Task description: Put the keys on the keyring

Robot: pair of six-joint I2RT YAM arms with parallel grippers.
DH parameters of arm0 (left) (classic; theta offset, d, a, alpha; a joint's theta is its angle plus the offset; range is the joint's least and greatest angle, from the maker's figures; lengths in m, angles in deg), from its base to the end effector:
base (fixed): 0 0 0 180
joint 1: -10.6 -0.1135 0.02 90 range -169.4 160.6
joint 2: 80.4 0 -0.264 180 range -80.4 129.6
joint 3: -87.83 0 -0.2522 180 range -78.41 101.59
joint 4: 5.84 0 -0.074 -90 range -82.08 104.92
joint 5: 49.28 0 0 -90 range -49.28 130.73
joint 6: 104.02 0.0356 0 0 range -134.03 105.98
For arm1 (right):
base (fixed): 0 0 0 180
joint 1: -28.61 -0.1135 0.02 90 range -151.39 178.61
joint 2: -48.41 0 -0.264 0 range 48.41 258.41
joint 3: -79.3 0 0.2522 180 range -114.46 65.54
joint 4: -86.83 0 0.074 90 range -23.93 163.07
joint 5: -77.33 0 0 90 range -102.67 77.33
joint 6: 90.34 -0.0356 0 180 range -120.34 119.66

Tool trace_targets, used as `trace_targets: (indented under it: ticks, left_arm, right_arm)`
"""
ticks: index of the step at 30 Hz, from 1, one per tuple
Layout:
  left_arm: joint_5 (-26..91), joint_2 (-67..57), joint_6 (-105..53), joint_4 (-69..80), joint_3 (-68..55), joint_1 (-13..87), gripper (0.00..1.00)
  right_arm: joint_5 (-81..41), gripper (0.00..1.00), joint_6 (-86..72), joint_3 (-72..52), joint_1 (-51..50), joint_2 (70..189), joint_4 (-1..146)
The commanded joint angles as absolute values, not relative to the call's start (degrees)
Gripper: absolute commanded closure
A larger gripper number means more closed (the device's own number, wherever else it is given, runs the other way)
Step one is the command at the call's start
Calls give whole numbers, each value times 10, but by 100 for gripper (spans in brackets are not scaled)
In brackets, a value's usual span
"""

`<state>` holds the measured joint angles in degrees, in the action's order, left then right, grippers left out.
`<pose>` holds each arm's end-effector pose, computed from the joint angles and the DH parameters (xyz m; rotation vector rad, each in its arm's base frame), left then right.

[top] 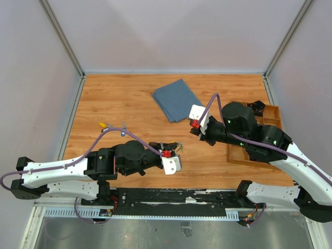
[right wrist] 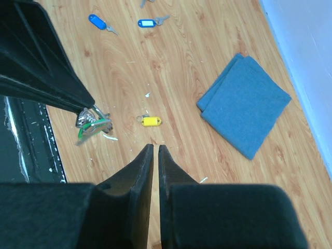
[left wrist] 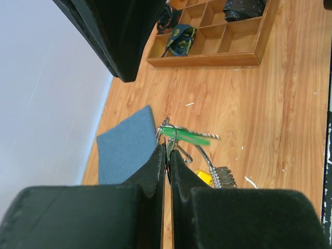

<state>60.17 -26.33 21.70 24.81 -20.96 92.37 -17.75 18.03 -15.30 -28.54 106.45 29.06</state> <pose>0.0419 -0.2068 0.3765 1.4006 1.1321 -0.2687 0.0976 0.1570 0.4481 -1.2576 1.5256 0.5319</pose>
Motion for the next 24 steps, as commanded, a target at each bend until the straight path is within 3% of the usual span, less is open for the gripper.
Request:
trace_targets:
  ticks: [1,3,16,24]
  left_arm:
    - [604,-268,215,237,-195,924,100]
    - [606,-267,214,235,-196,924,100]
    - [607,-265,215,235,-192,924,99]
    - [605,-264,217,235,-188,924,99]
  right_arm:
    - [-242,87,186,-145,-282,1045,300]
    - [-265,81,182,-132,-282,1035,312]
    - [-331,67,175,-41,-282,981,418]
    - [-343,67,263,37,-283,952,495]
